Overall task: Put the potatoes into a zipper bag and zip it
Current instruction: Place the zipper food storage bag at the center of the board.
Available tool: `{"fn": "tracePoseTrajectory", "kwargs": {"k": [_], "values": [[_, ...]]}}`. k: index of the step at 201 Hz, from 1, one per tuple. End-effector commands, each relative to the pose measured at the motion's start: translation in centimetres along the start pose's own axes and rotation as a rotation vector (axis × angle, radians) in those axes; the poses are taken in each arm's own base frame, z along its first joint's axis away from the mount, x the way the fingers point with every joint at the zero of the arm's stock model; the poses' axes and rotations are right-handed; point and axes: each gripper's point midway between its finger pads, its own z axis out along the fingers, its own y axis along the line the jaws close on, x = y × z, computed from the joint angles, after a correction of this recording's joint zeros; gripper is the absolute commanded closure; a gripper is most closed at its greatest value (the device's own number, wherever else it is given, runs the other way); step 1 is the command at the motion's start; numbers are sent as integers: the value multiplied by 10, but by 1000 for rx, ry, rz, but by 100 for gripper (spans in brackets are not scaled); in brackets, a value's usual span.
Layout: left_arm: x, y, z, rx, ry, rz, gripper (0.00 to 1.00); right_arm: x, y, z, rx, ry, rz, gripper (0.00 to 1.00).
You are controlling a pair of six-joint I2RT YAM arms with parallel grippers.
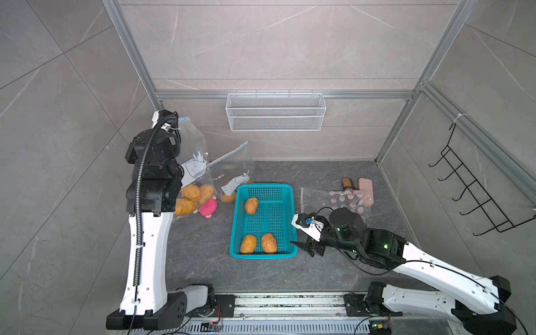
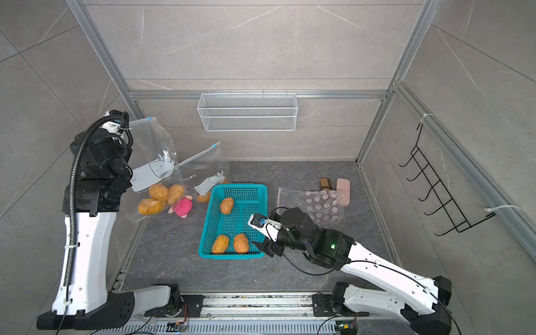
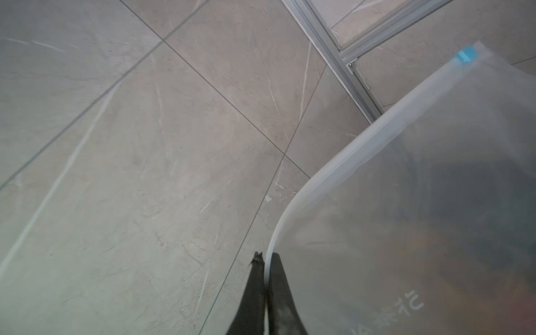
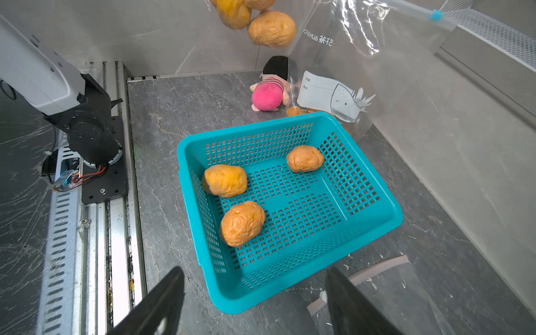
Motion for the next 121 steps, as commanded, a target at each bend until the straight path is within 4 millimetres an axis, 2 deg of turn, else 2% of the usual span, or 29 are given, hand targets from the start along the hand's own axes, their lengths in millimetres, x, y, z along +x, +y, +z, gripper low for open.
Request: {"fn": "tracePoseTrajectory", "kwargs": {"k": [1,29,47,81,102,121], "values": [[5,7,4,15,7,-90,100,-3,2,-5,-13,-22,44,24],[19,11,9,-9,44,-59,100,-6,6,-5,-38,-26,53,24],[21,12,11,-5,31,-87,100,-8,5,-5,-40,-28,60,24],[9,-11,22,108,18,-155,100,-9,6,-5,-46,-28,74,25],[4,-14,40,85,43,-125,100,-7,7,-5,-46,-24,83,25],[9,-6,64,33,78,-130,100,-6,7,-5,-44,-21,89,25]]}}
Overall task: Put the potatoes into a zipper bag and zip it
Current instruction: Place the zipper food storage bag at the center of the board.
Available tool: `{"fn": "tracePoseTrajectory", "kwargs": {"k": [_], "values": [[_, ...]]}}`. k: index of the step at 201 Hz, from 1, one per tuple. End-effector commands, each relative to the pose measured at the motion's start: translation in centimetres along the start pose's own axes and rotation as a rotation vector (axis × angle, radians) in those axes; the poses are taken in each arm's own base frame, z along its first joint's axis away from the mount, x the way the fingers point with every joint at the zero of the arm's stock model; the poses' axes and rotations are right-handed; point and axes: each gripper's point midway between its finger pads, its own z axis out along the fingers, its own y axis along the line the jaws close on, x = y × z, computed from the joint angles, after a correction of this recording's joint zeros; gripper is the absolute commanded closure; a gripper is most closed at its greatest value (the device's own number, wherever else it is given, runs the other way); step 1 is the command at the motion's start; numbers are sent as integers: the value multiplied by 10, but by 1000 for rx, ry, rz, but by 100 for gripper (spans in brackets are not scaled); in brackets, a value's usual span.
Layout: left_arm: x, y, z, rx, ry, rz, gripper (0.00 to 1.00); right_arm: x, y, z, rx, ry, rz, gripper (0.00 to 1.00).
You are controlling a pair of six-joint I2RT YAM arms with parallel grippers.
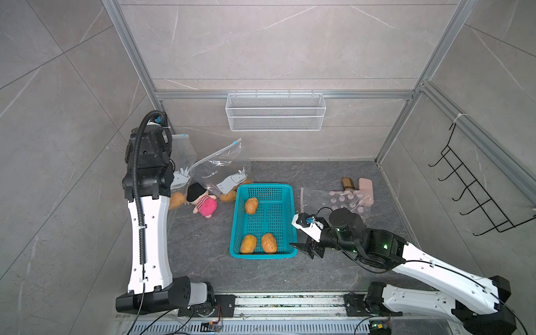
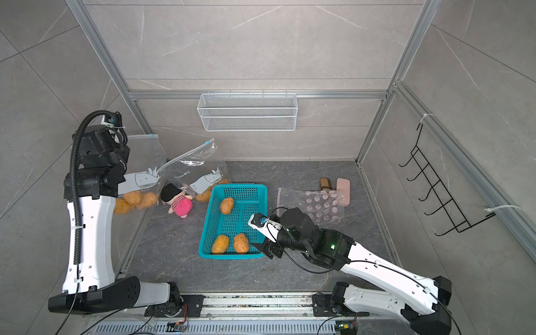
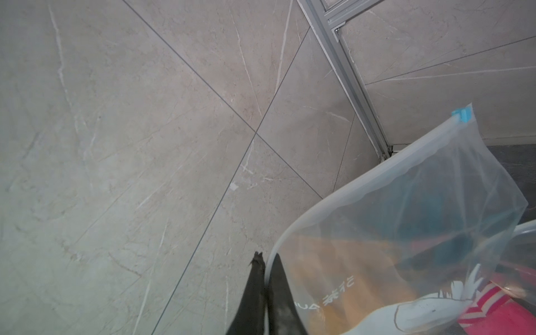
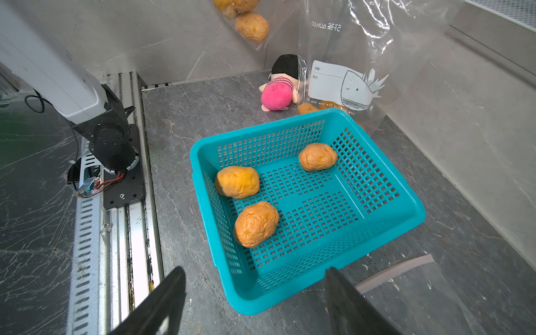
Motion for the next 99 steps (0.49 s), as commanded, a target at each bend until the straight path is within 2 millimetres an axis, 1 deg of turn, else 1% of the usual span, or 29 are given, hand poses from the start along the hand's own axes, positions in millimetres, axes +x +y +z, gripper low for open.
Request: {"fn": "tracePoseTrajectory", "kwargs": {"k": [1,26,35,48,67,84,99], "values": [[-7,13,23,-52,4,-55,100,-5,0,-5,-4,-12,30,25],[0,27,54,-115,54,-119,100,-2,1,-3,-8,3,38,25],[0,28,64,-124,62,-134,100,-2,1,-4,-8,5,42,25],[-5,30,73,-146,59,-157,100,-1,1,-4,-9,11,47,25],[-24,33,76,-136,-5,-221,100,1,1,-3,-11,21,54,25],[-47,39,72,-118,-80,-281,100,2,1,-2,-10,23,58,25],[-66,34,67,-64,-154,-320,100,1,1,-2,-9,24,61,25]]}}
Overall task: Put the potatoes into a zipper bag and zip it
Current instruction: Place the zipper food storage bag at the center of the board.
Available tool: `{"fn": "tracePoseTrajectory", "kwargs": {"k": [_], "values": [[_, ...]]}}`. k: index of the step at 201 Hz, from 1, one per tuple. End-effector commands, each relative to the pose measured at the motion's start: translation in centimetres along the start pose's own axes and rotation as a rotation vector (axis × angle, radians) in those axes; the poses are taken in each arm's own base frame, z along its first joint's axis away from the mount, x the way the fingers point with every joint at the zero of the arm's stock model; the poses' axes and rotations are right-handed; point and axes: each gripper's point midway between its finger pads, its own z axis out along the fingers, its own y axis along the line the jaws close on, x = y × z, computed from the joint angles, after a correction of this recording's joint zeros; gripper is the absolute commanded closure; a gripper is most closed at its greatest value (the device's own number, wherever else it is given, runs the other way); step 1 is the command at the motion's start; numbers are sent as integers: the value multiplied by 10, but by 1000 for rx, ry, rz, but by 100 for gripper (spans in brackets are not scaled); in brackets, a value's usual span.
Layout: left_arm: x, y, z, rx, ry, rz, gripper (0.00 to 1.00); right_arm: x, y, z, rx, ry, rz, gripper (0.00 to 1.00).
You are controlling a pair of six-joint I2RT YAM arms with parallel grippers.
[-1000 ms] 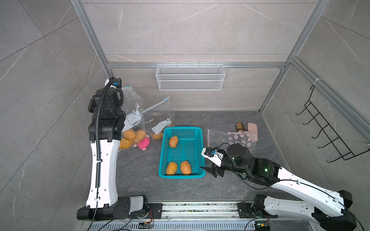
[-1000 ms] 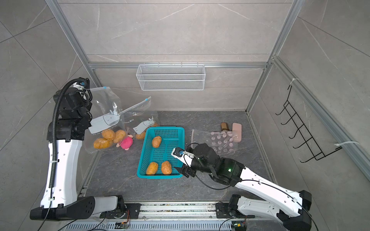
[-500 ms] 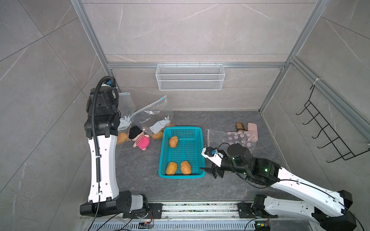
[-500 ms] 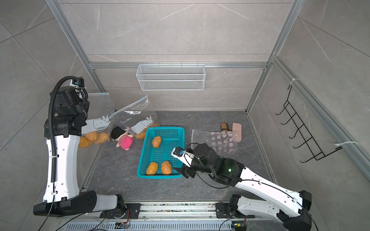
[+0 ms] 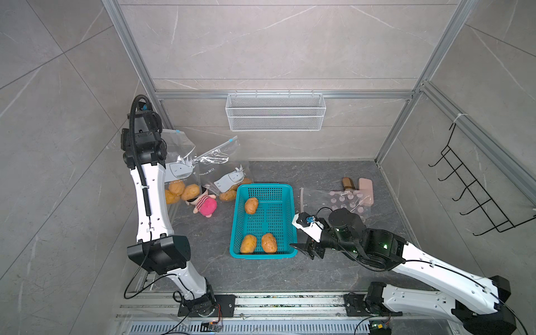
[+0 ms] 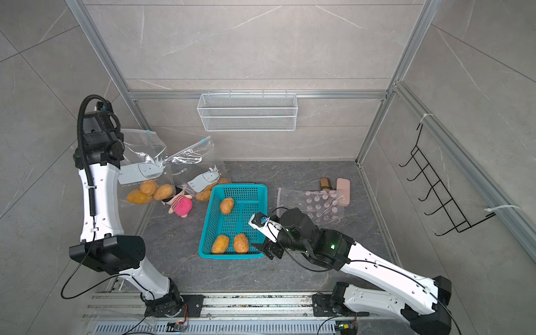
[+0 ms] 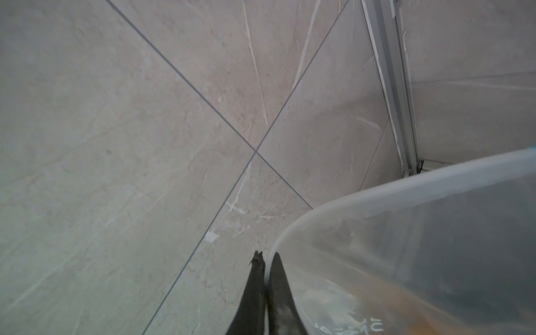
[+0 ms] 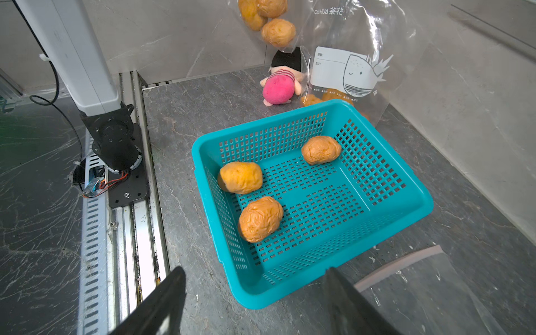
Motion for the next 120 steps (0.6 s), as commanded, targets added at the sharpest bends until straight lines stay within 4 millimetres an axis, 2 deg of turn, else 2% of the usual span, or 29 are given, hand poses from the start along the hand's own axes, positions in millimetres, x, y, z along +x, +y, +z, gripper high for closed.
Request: {"fn": "tracePoseTrajectory", "kwargs": {"k": [1,18,33,50,94,108,120], "values": [[-61,26,-34,13,-224,-185,100,-5,0,-2,-3,0,25,25],[-86,11,-40,46,-313,-179,100,-4,-2,-1,3,1,27,25],[-109,-2,-49,13,-392,-107,100,-2,-3,2,11,11,25,25],[-130,4,-64,-70,-466,-82,100,0,-4,3,17,25,26,25],[-158,35,-84,-193,-597,-156,100,3,-5,5,20,40,26,25],[-165,39,-90,-180,-632,-199,100,4,-5,6,19,48,24,25],[-166,31,-88,-117,-639,-235,100,5,-4,7,18,54,25,25]]}}
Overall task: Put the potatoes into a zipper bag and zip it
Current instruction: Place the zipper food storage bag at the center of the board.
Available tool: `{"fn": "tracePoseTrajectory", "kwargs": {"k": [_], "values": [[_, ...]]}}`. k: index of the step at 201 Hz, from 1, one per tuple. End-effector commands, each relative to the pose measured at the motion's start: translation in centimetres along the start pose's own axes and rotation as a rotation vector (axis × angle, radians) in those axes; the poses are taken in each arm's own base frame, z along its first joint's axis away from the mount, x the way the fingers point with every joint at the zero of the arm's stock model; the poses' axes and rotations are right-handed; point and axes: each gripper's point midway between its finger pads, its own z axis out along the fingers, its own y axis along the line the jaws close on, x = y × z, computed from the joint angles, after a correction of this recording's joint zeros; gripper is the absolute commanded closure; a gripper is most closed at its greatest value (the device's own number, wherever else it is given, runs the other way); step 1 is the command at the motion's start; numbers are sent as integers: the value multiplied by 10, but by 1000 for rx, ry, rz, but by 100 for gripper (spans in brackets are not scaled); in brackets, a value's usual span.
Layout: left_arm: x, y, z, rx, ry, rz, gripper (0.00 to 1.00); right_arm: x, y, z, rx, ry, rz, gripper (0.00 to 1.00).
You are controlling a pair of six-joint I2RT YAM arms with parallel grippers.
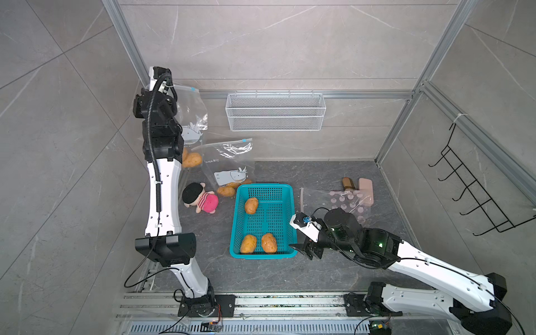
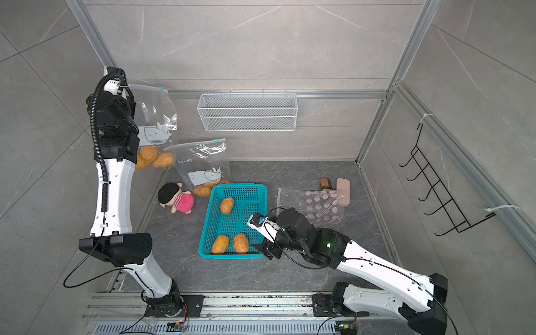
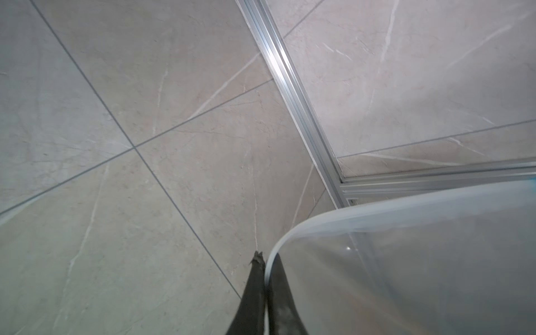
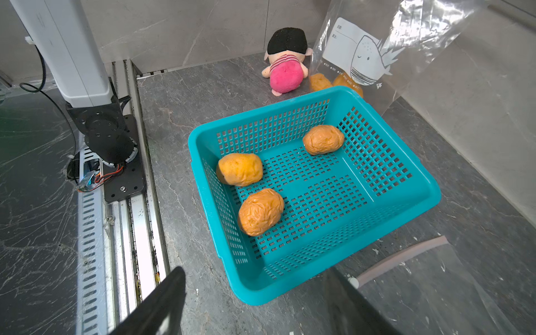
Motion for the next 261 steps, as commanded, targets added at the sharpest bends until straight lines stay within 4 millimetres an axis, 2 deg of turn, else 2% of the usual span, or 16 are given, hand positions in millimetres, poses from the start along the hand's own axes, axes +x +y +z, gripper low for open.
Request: {"fn": "tracePoseTrajectory", "kwargs": {"k": [1,22,34,53,92,112,141,180,202,224,240,261], "values": [[-38,32,-7,-65,-130,-137,100,-3,-3,-2,16,11,15,25],[-42,-20,-17,239,-171,-229,100,-2,-4,-2,23,10,17,25],[-43,-53,-33,436,-196,-271,100,-1,-5,-1,26,10,19,25],[-39,-87,-63,670,-207,-316,100,-1,-5,-1,29,10,21,25],[-13,-122,-127,970,-203,-292,100,-1,-5,-5,32,5,25,25],[3,-127,-141,998,-183,-284,100,-2,-5,-6,29,0,26,25],[38,-145,-130,971,-84,-247,100,-2,-3,-8,19,-2,28,25],[99,-166,-85,813,121,-205,100,-2,-2,-8,15,-1,30,25],[128,-185,-70,801,215,-171,100,-1,-3,-8,20,2,29,25],[145,-196,-58,777,241,-160,100,1,-4,-7,28,9,29,25],[154,-194,-47,721,261,-134,100,2,-4,-7,31,15,28,25],[161,-199,-50,750,273,-140,100,3,-5,-7,41,16,25,25]]}}
